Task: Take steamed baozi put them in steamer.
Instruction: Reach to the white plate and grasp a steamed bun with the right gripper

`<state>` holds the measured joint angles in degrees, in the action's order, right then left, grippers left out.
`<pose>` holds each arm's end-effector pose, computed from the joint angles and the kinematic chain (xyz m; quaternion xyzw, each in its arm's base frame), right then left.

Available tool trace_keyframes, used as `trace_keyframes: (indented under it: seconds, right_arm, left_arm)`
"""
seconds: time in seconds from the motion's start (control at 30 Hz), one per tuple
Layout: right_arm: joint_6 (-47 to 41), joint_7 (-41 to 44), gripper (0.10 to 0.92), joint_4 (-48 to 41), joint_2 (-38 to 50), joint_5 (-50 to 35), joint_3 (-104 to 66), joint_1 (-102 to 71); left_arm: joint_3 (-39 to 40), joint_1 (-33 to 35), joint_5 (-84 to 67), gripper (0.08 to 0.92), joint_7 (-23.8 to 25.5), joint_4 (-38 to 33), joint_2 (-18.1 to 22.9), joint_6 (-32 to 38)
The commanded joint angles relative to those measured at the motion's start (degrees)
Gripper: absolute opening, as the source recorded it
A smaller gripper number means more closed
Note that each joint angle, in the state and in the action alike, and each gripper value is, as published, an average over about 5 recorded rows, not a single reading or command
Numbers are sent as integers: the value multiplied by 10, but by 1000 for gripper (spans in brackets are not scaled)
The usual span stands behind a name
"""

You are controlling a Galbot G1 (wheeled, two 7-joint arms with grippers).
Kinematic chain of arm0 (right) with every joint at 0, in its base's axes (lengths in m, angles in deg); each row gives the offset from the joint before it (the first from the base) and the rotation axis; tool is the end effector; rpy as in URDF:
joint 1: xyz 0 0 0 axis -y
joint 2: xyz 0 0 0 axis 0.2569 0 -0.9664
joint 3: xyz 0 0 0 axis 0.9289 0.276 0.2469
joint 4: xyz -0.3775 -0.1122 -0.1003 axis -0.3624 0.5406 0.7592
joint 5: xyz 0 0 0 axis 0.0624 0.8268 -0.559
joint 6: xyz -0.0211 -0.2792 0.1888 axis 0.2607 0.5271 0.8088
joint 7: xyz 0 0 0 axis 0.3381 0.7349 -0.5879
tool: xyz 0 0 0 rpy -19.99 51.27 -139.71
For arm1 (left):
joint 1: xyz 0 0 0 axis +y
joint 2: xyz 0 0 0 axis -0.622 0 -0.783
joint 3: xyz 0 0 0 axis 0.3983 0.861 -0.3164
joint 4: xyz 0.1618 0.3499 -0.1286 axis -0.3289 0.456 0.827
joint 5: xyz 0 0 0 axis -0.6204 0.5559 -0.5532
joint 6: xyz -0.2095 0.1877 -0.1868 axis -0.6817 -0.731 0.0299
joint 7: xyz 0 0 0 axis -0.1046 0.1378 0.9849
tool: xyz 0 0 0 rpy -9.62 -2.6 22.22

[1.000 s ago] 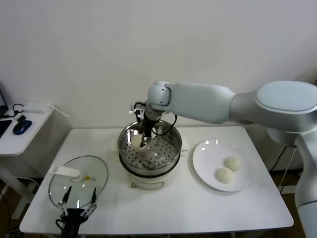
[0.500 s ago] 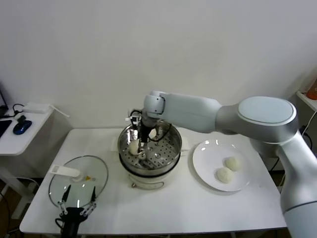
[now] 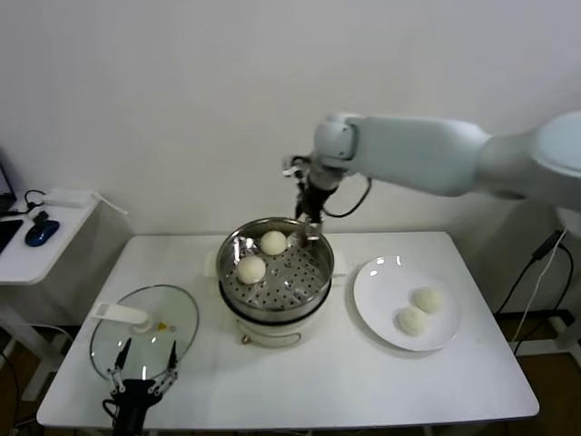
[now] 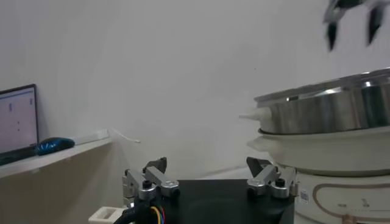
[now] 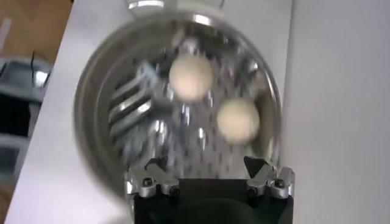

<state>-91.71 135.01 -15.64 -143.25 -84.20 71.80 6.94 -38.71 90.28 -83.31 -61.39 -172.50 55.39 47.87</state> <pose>0.6230 0.0357 0.0471 0.5445 -0.5333 0.5337 0.3664 0.0558 0.0913 -0.4356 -0.0246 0.9934 0.1112 0.0148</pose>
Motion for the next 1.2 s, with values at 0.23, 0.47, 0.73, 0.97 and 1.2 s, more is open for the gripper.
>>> trace_keyframes:
  seconds: [0.23,0.47,0.73,0.97,1.2]
  right_arm:
    - [94,14,823,123,257,206,110,-4]
    - [68,-21,823,120,282,257,56,-109]
    - [47,-62,823,98,271,284,-39,-229]
    - [39,-70,823,83,255,297,-71,-265]
    - [38,-70,823,73,255,315,-78,-278]
  left_arm:
    - [0,-4,1,823,0,3,2,-2]
    - [-2,-2,1,823,-2,8,3,0]
    - [-7,0,0,823,-3,10,4,3]
    - [-10,3,-2,823,-4,12,2,6]
    - [-9,2,-2,823,-3,14,3,7]
